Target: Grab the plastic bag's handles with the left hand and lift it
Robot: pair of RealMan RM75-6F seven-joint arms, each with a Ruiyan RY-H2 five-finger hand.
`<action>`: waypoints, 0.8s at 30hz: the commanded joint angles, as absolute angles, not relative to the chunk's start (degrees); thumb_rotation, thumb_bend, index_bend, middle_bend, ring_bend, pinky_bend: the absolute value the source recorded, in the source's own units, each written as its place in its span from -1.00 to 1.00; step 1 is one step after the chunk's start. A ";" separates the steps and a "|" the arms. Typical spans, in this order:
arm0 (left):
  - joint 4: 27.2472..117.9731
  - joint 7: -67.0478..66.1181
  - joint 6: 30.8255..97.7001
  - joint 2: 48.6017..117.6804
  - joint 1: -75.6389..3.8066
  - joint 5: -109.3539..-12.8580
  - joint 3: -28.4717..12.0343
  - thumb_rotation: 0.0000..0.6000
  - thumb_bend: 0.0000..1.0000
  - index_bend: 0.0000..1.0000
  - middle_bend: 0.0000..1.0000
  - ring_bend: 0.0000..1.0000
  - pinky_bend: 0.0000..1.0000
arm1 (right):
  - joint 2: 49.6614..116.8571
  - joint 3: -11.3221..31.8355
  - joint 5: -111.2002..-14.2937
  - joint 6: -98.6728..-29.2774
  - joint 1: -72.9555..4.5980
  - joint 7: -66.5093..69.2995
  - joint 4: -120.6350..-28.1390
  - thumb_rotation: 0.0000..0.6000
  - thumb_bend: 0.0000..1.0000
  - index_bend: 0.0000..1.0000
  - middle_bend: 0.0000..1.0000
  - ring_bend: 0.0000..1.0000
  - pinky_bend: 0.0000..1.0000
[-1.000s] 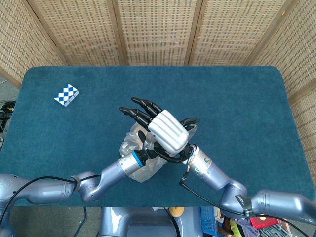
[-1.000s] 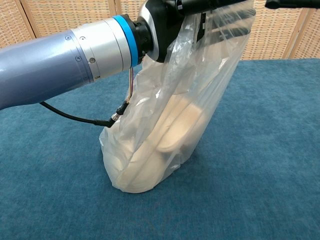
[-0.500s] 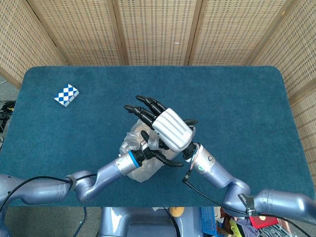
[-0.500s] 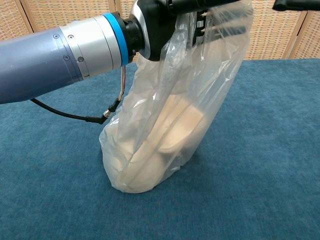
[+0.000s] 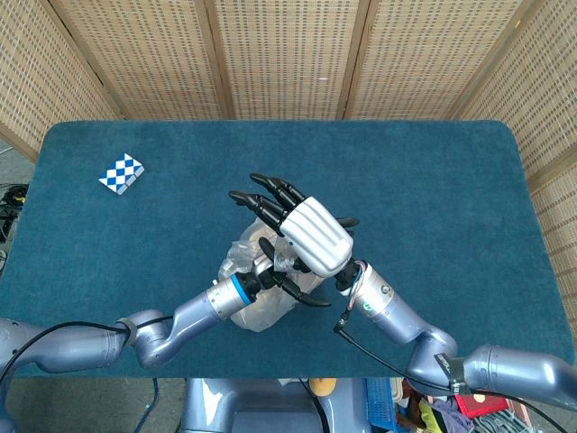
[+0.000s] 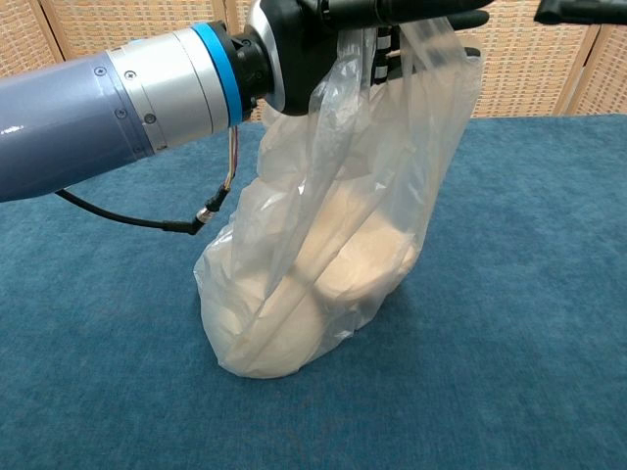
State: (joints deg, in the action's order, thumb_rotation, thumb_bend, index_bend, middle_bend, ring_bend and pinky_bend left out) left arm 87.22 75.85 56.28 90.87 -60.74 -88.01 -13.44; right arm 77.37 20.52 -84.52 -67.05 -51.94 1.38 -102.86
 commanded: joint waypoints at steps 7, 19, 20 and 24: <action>86.52 75.35 56.22 91.31 -60.69 -87.10 -13.87 1.00 -1.00 -1.00 -1.00 -0.89 -0.86 | 76.67 19.85 -85.49 -67.05 -51.64 1.44 -102.33 1.00 -0.58 -1.00 -0.49 -0.90 -0.72; 86.52 74.27 55.15 91.15 -60.68 -86.34 -13.78 1.00 -1.00 -1.00 -1.00 -0.89 -0.86 | 74.89 19.78 -85.70 -67.21 -50.95 2.74 -102.78 1.00 -1.00 -1.00 -0.70 -0.93 -0.72; 86.50 74.31 55.09 91.11 -60.65 -86.28 -13.78 1.00 -1.00 -1.00 -1.00 -0.88 -0.86 | 74.70 19.85 -85.64 -67.21 -50.91 2.77 -102.84 1.00 -1.00 -1.00 -0.69 -0.93 -0.72; 86.55 74.58 55.02 90.90 -60.48 -86.18 -13.78 1.00 -1.00 -1.00 -1.00 -0.88 -0.86 | 74.17 20.06 -85.72 -67.44 -50.76 2.70 -102.75 1.00 -1.00 -1.00 -0.70 -0.93 -0.72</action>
